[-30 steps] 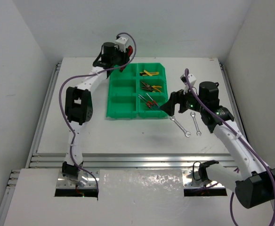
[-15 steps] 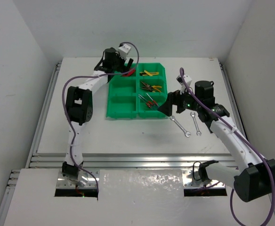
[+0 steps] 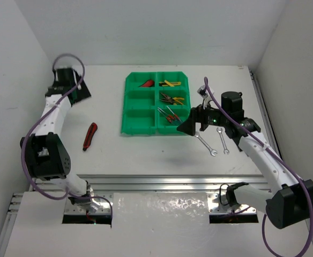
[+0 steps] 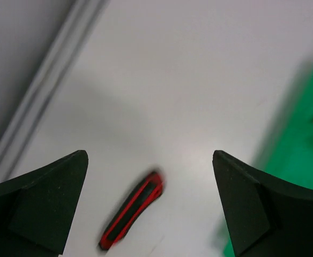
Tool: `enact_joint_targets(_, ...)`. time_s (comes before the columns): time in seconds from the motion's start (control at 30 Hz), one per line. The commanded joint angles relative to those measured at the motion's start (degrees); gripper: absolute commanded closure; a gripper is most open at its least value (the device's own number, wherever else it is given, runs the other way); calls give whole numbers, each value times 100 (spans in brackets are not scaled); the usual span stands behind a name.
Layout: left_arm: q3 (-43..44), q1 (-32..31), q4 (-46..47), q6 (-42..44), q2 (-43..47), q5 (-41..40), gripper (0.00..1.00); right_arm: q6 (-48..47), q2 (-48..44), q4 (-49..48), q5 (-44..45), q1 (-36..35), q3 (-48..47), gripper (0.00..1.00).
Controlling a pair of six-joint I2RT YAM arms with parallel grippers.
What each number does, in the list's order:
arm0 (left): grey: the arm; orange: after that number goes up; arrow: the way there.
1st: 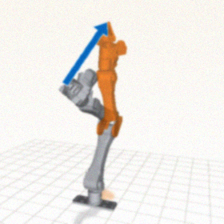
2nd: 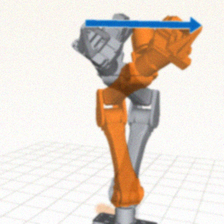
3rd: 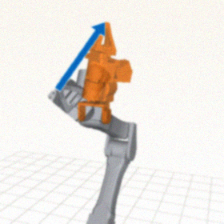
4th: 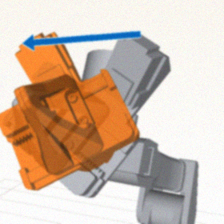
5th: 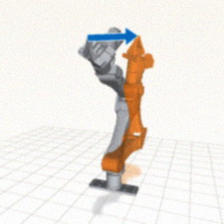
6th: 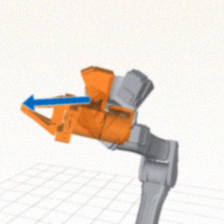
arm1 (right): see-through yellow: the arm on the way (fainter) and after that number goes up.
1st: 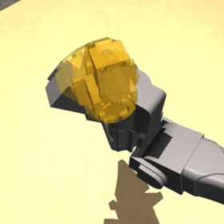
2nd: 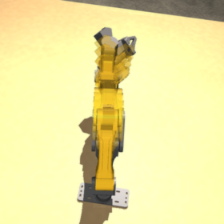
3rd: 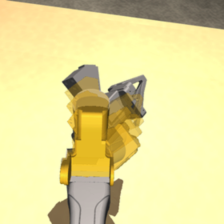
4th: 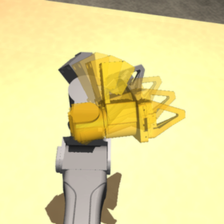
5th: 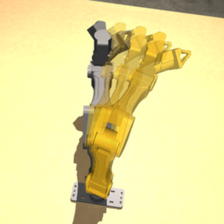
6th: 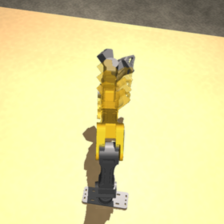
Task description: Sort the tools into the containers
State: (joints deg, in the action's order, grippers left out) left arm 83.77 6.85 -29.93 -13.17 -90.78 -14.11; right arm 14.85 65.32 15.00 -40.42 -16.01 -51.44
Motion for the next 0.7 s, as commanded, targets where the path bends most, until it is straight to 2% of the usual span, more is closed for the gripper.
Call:
enact_joint_targets(0.0,-1219,-36,-1269,-126,261,224,0,-132,-116,-349,-518,-51,20,1)
enact_joint_targets(0.07,-1467,148,-1278,-46,333,224,0,-105,-133,-393,-642,-43,64,1)
enact_joint_targets(0.13,-1775,508,-1121,138,176,723,0,-61,-212,-463,-835,-43,108,1)
enact_joint_targets(0.27,-2161,580,-822,253,34,1513,0,-35,-335,-551,-950,-43,152,1)
enact_joint_targets(0.33,-2207,580,-760,227,-97,1446,0,-70,-344,-525,-993,-51,152,1)
enact_joint_targets(0.4,-2119,580,-830,236,-482,1043,0,-88,-379,-499,-1011,-43,143,1)
enact_joint_targets(0.6,-2092,563,-593,113,-1072,989,14,-105,-529,-551,-994,-43,187,1)
enact_joint_targets(0.67,-2084,563,-514,95,-1204,823,26,-105,-529,-542,-968,-51,187,1)
